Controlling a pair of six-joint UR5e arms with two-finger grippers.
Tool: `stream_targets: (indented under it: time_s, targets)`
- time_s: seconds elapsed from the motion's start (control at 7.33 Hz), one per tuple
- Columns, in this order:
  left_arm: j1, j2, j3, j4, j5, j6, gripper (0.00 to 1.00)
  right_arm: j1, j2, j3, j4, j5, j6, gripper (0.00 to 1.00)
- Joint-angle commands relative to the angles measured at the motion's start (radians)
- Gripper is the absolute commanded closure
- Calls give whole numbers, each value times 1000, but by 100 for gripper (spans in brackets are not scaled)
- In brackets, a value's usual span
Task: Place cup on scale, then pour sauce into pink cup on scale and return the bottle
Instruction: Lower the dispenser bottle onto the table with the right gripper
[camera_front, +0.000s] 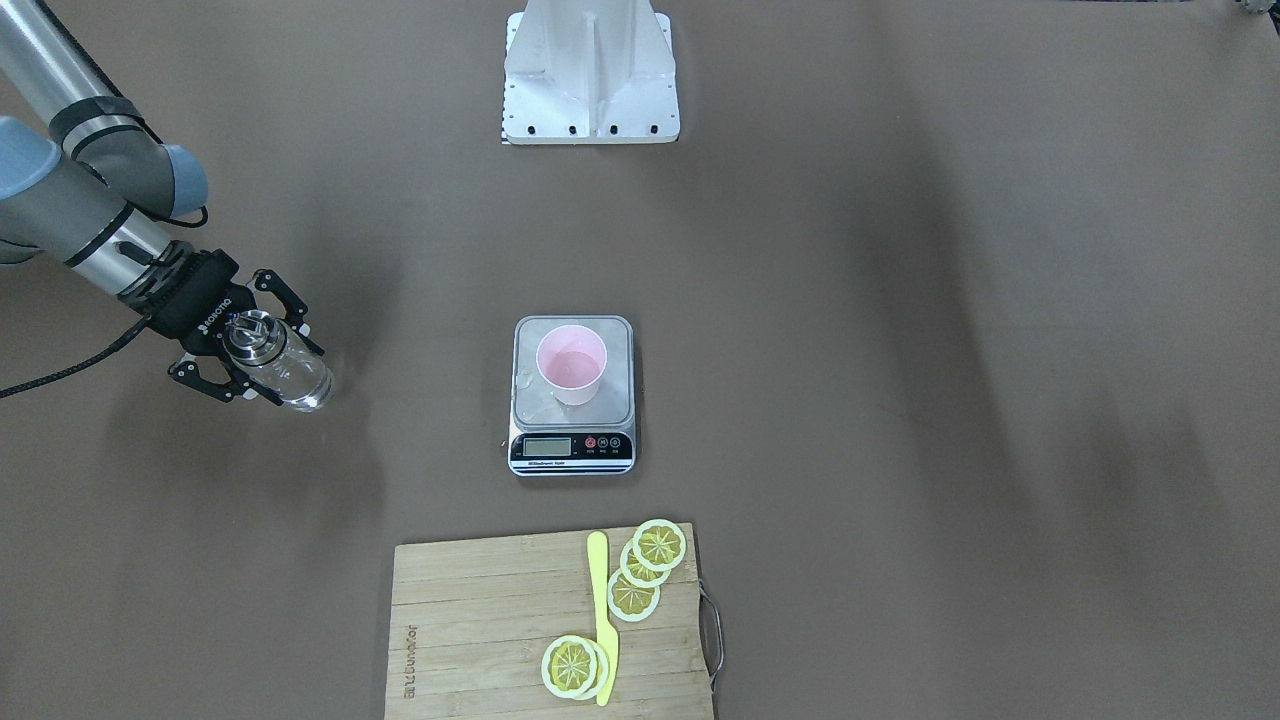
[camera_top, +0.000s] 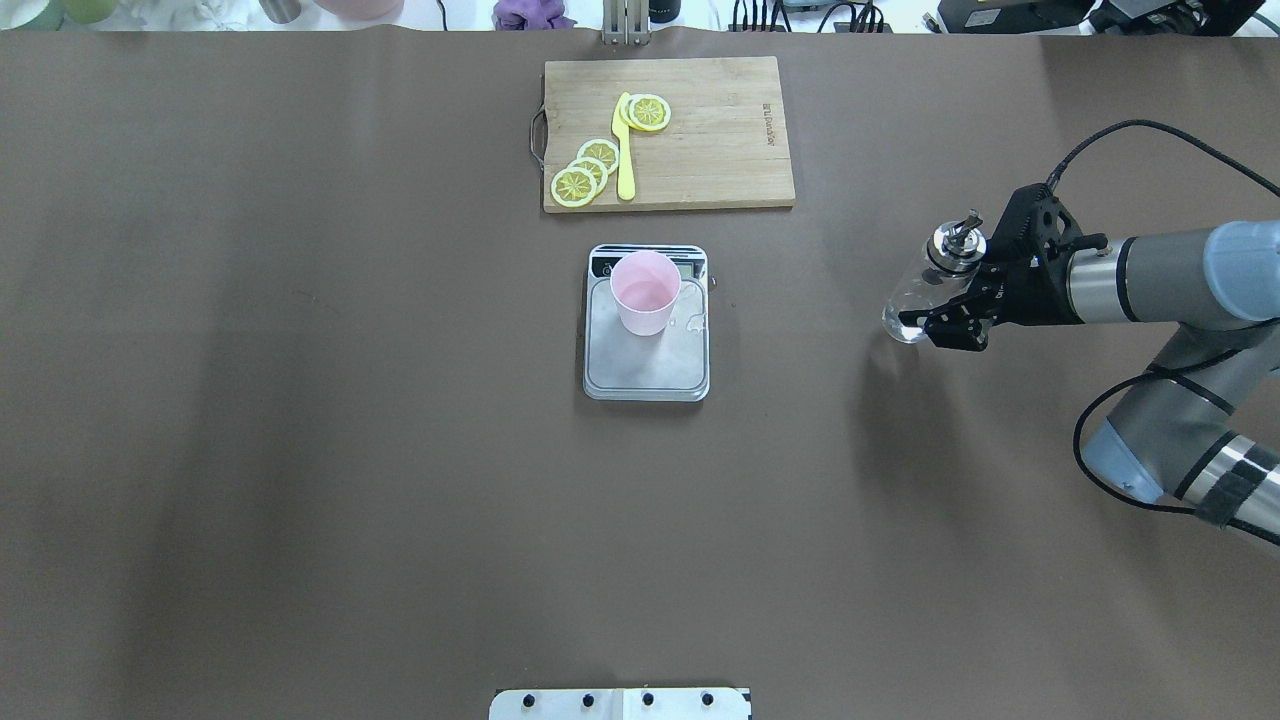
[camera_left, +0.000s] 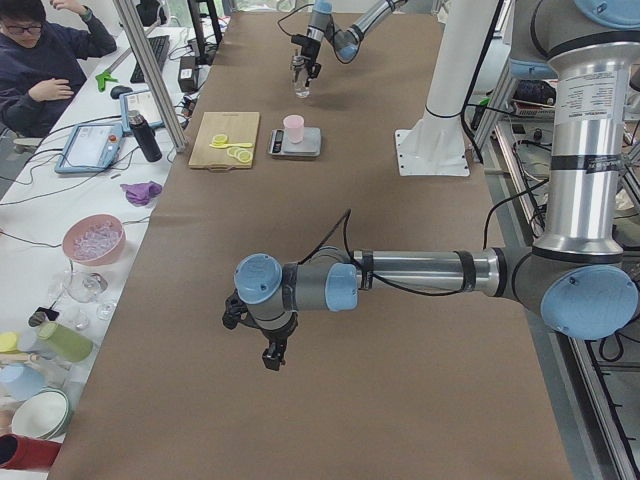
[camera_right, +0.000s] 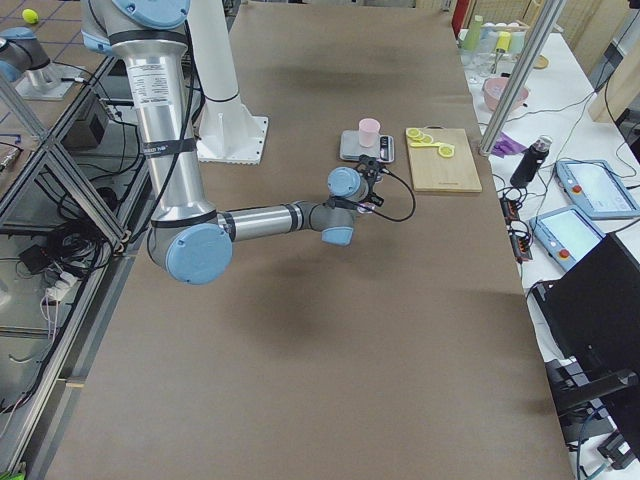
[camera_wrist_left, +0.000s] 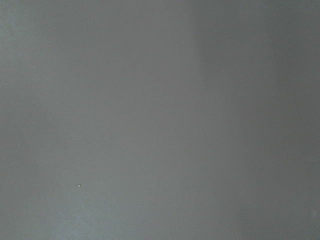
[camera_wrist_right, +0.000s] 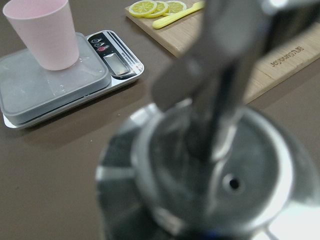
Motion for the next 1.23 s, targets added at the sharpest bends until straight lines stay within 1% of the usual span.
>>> stream_targets:
  time_s: [0.0,0.27,1.09]
  targets:
    - [0,0,-2,0,0,0,1,-1,-3,-21,28,-4,-10,100]
    - [0,0,-2,0,0,0,1,-1,-1,-60,77,-7,-13,100]
    - [0,-2,-2,0,0,0,1,-1,0,-67,71,-21,-16,100]
